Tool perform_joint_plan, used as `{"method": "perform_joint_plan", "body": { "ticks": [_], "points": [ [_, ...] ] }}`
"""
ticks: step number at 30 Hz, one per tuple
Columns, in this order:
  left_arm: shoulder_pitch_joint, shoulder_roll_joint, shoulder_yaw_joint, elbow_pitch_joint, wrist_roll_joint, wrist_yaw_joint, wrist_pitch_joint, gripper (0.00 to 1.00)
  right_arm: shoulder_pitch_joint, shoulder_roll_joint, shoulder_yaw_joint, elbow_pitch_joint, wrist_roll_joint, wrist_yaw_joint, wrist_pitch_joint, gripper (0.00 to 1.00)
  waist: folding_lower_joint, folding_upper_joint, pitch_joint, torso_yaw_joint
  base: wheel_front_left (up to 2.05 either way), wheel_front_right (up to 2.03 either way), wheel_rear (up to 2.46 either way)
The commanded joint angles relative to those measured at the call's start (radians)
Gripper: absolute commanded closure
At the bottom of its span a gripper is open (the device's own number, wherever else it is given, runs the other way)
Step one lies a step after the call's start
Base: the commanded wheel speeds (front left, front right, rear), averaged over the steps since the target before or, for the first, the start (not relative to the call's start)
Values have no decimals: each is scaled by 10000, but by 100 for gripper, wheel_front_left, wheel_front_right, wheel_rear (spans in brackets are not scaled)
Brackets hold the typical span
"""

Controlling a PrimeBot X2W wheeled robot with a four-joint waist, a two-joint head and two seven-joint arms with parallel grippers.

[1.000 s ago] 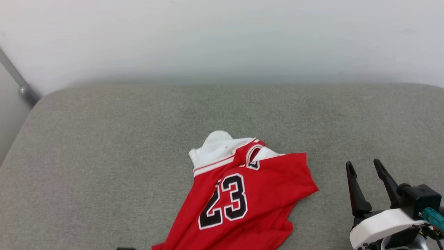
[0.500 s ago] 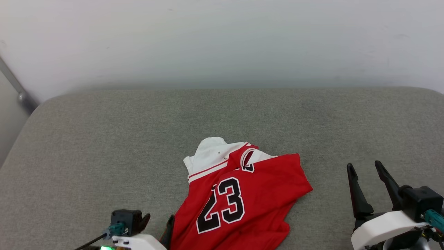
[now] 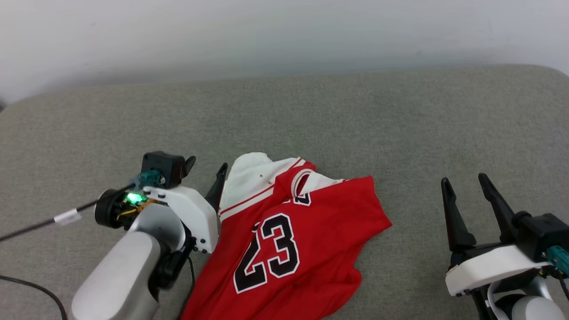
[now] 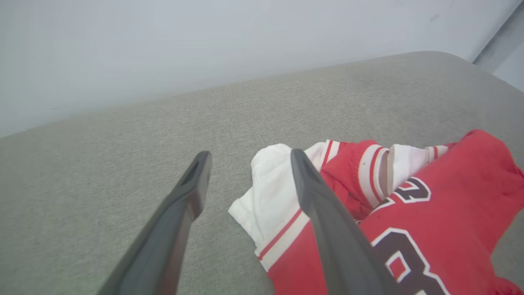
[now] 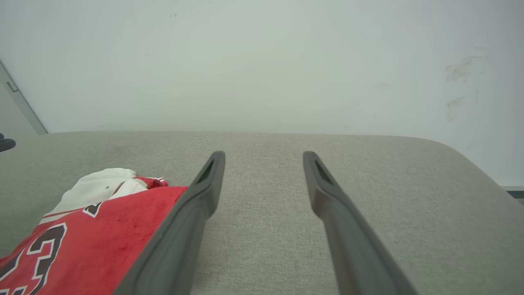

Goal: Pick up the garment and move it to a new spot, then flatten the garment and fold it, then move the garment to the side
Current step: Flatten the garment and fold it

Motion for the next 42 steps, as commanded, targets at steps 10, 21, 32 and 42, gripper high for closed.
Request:
{"method": "perform_joint_plan", "body": {
  "ticks": [10,21,32,42],
  "points": [
    [-2080,354,-552,3058,-1041,-1867,2892,0,-734,5,201,719,322,-3,-660,0,0,0,1364,-1130,0,0,0],
    [-2188,277,-1237,4395,-1642,-2165,5471,100,-990,5,258,1208,461,-3,-974,0,0,0,1555,-1252,0,0,0],
    [-1936,514,-257,3209,-1150,-783,2612,100,-737,5,32,1266,220,-3,-858,0,0,0,969,-534,0,0,0],
    [1546,832,606,1352,-2099,653,1957,36,-278,4,-68,1055,165,-3,-578,0,0,0,229,55,0,0,0]
  ]
}}
